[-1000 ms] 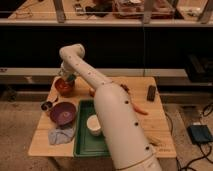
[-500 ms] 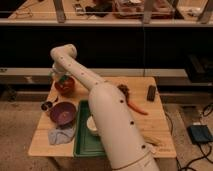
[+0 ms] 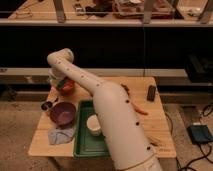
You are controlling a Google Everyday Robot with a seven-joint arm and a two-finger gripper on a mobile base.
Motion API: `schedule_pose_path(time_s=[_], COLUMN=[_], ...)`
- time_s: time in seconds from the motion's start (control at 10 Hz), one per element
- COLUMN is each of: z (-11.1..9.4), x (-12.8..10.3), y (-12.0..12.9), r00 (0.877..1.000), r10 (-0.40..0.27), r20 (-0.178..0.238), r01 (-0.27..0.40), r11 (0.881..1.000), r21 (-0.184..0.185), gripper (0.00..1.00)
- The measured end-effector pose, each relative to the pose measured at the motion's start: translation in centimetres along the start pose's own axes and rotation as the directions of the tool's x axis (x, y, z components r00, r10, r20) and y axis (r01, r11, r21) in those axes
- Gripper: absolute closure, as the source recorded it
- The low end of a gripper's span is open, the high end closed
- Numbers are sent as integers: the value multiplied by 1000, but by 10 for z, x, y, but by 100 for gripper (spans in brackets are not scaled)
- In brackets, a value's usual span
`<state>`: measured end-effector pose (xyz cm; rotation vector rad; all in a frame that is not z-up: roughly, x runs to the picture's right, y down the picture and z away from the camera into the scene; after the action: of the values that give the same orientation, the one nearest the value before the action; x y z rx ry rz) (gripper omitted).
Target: Wipe red bowl with sponge
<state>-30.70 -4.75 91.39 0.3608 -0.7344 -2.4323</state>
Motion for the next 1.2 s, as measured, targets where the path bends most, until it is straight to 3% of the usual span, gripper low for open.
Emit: schedule_pose_path(time_s=[0.4,0.6,1.0,1.2], z=[-14,-19,-29,-23], x=[-50,-63,-49,-36], y=[16,26,47,49], r00=[999,998,997,996], r10=[22,34,17,-4], r20=[40,60,72,85], r01=[-22,-34,-17,3], r11=[1000,999,1000,1000], r21=[-3,1,3,12], gripper=[100,100,100,100])
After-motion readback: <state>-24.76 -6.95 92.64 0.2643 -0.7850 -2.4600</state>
